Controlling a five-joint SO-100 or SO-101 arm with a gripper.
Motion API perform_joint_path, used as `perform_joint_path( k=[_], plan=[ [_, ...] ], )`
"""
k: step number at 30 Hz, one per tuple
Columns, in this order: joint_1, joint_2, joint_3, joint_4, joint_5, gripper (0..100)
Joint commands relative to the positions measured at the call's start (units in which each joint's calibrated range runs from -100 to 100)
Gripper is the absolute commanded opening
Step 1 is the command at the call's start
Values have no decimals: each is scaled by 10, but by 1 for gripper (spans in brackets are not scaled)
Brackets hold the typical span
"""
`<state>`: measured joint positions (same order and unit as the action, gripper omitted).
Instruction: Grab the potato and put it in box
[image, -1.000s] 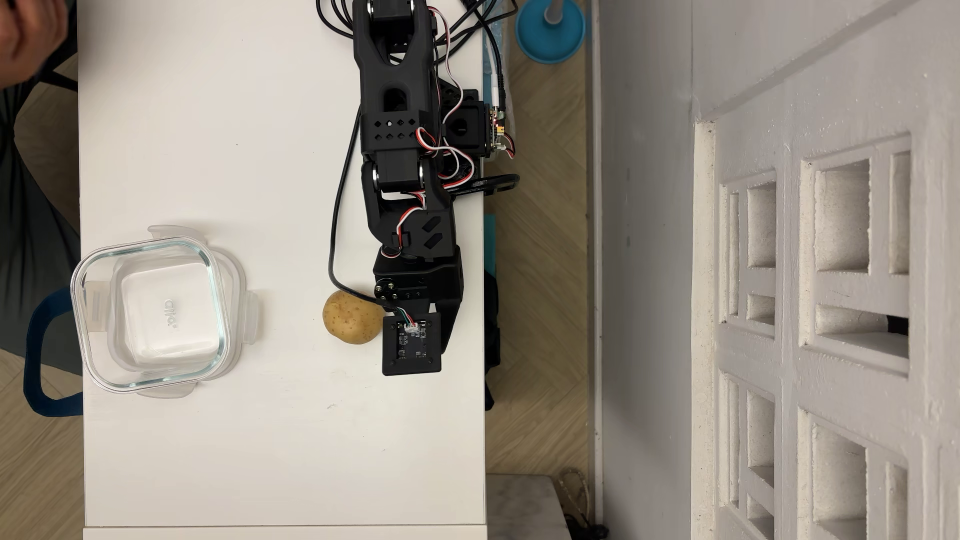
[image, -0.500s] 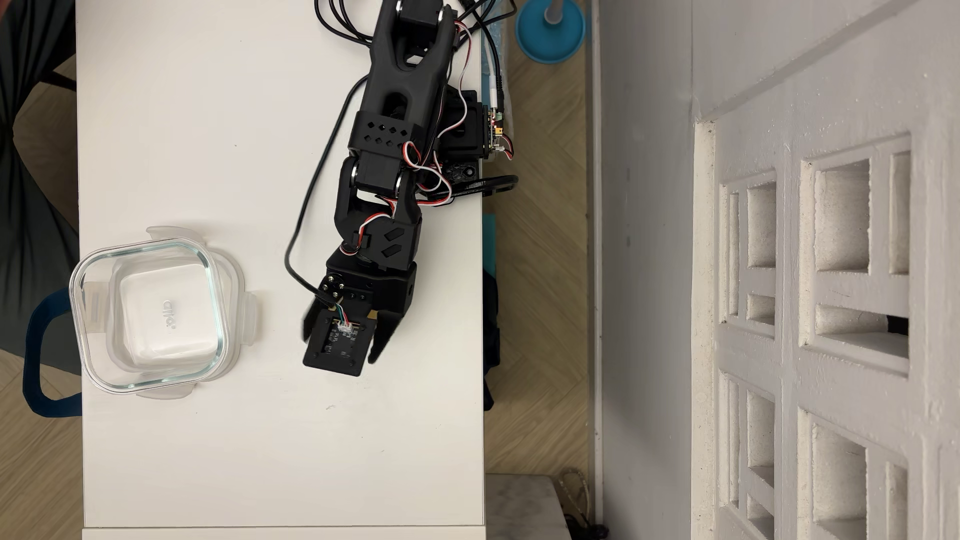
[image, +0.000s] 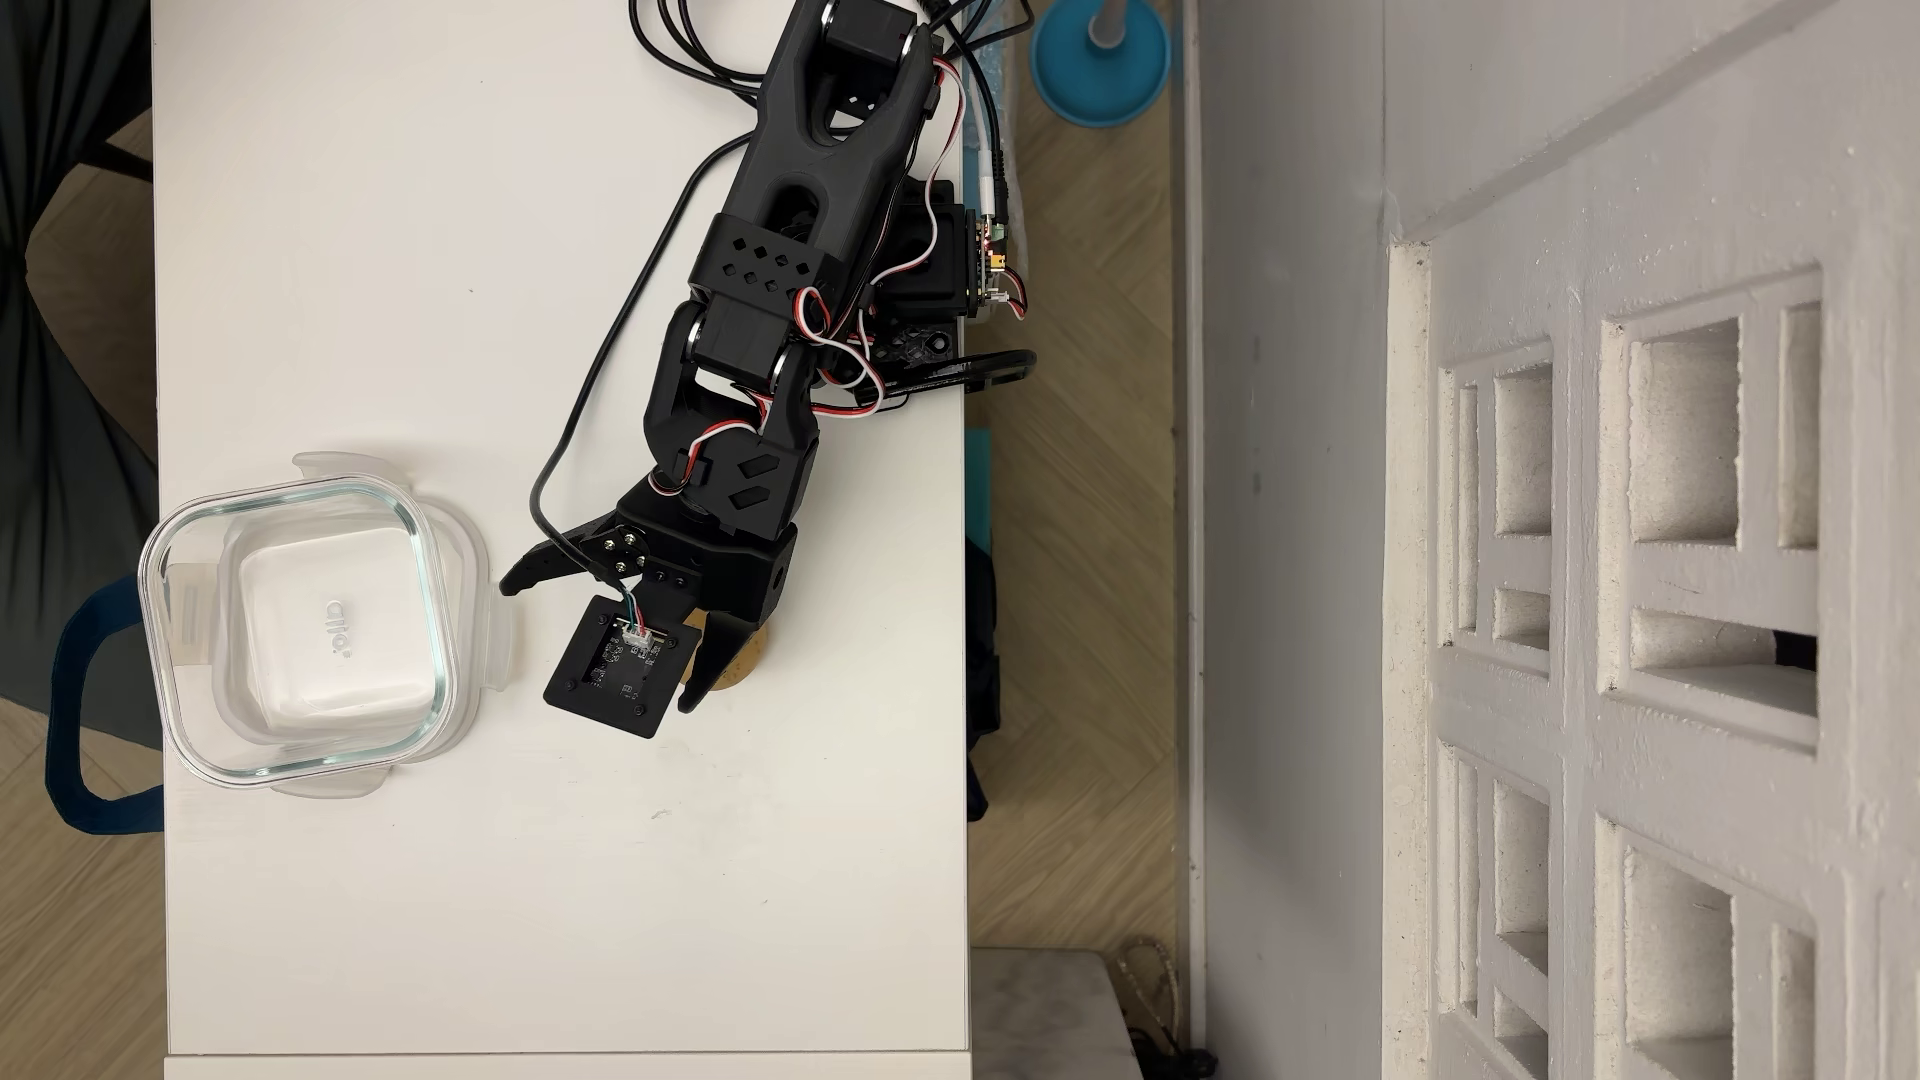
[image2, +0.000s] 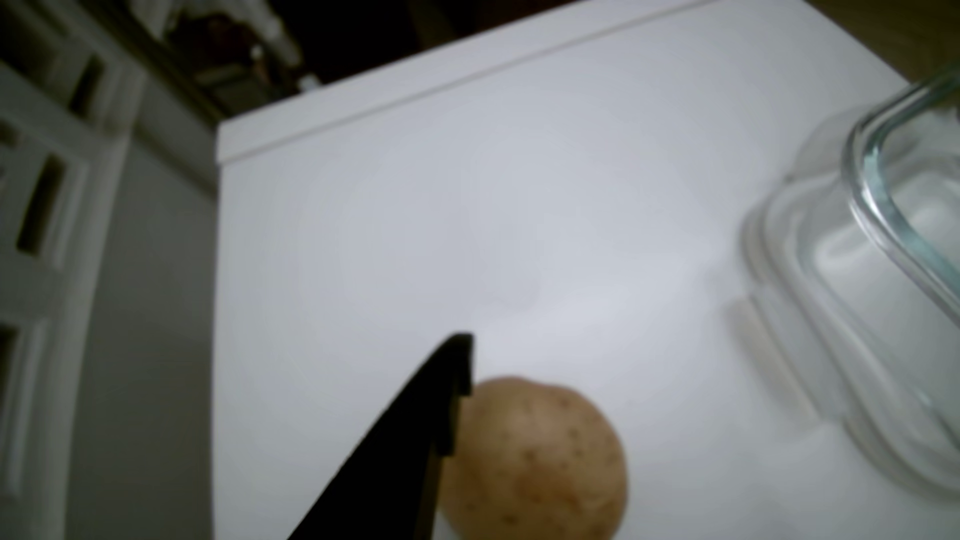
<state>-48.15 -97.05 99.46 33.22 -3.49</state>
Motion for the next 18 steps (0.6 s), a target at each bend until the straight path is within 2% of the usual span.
perform_joint_path(
  k=[1,3,9,14,18],
  plan=[
    [-3,-6,0,35,-5,49],
    [-9,-6,0,60,-19,51],
    [-121,-4,0,90,-38,54],
    [-125,-3,0,90,-40,54],
    [-122,-6,0,90,-83,54]
  ],
)
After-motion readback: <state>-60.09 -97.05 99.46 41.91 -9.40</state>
